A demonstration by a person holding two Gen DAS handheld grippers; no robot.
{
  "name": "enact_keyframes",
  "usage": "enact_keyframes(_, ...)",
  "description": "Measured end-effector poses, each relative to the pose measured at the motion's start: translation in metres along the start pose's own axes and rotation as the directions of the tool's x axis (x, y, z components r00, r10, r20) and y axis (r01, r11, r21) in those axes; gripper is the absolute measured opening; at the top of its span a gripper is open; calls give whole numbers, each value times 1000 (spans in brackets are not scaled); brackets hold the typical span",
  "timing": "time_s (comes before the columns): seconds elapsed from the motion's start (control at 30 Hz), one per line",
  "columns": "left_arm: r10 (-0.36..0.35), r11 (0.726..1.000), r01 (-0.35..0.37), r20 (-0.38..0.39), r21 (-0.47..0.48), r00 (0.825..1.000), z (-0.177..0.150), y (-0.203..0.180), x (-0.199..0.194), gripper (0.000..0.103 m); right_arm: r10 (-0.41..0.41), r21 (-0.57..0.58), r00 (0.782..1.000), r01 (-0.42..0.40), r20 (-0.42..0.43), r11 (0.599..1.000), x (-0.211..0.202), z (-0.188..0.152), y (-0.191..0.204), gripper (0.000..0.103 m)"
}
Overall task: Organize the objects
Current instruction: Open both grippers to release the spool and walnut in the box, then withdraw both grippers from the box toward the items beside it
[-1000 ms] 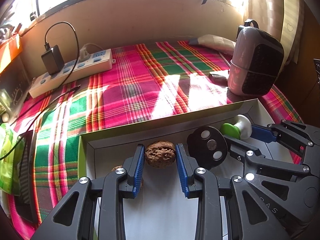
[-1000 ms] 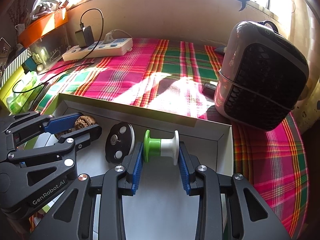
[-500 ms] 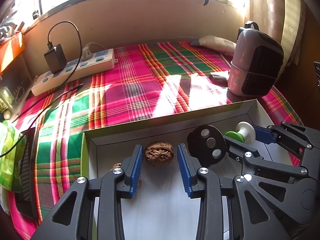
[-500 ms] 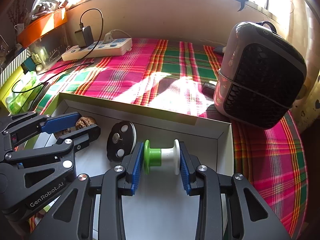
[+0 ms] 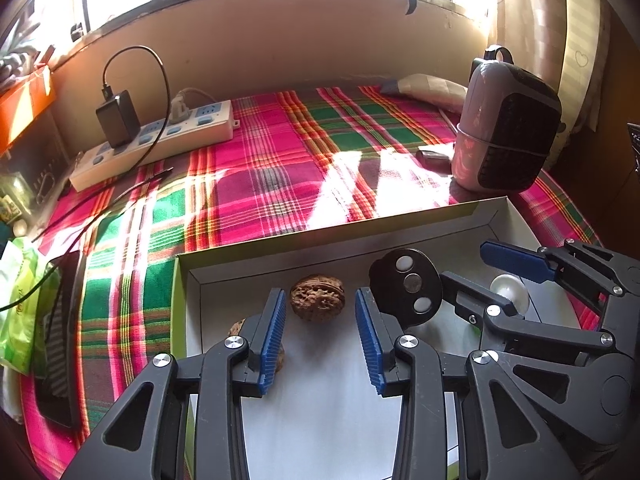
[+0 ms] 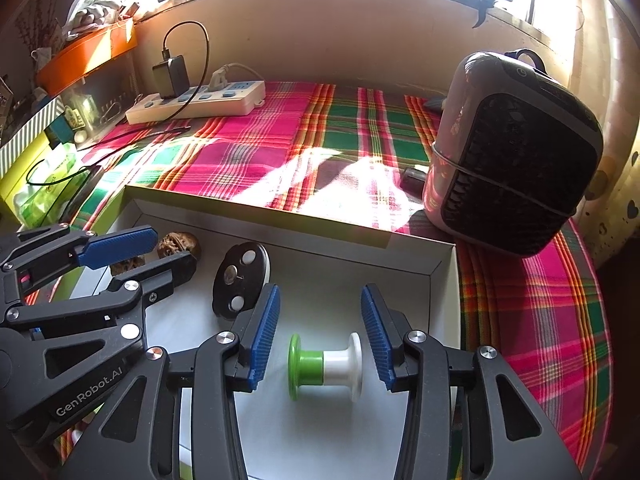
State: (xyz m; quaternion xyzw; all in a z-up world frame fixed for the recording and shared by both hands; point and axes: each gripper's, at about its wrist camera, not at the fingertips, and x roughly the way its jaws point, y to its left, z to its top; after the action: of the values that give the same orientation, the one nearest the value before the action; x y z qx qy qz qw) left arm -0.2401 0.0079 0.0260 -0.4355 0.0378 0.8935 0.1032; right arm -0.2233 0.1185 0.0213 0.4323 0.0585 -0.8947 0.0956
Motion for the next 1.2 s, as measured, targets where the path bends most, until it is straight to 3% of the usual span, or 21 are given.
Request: enact_keyframes(1.2,-11,998,19,115,-66,993,-50,8,-72,35,27,71,996,-33,82,997,-58,-43,-10,50)
